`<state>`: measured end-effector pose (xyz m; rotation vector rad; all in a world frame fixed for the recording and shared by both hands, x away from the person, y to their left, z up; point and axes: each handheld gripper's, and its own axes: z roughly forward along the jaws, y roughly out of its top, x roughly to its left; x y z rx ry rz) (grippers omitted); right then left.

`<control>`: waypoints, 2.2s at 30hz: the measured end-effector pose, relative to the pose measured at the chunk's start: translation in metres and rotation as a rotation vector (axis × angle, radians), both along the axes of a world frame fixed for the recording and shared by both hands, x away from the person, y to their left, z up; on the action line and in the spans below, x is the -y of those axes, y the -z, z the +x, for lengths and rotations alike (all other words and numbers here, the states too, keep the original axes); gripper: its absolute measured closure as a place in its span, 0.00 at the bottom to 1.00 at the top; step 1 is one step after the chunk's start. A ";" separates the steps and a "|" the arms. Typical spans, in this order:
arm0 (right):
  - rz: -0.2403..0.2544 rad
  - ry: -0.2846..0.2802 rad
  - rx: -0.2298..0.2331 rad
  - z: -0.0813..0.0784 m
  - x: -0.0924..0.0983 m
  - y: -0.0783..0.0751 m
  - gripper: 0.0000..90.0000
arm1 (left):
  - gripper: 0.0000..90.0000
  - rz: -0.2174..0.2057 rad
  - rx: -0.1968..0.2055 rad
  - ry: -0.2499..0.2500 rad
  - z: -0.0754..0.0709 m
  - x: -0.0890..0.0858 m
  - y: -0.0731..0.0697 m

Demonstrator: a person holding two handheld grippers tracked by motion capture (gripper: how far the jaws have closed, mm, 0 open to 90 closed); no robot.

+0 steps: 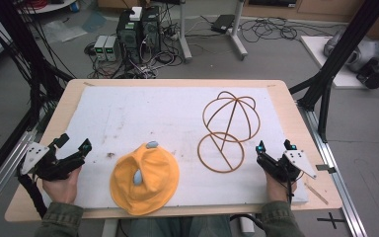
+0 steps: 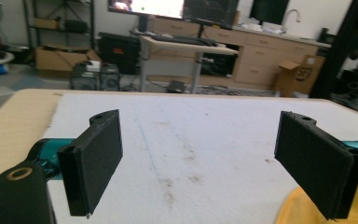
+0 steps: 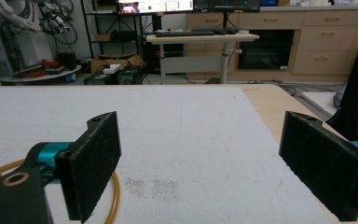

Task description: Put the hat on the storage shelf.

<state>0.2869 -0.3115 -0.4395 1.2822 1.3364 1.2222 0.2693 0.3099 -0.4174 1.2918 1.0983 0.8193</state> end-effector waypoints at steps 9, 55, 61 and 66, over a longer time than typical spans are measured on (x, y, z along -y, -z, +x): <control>0.001 -0.003 -0.004 0.000 -0.001 0.001 0.14 | 0.17 -0.017 -0.013 0.179 0.008 -0.004 -0.013; -0.017 -0.017 -0.005 -0.001 0.000 0.002 0.14 | 0.97 0.245 -0.143 0.881 0.024 0.059 -0.003; -0.019 -0.020 -0.002 0.000 0.000 0.002 0.14 | 0.97 0.224 -0.076 0.791 0.019 0.056 -0.009; -0.017 -0.017 -0.004 0.001 0.000 0.002 0.14 | 0.97 0.209 -0.045 0.744 0.015 0.058 -0.021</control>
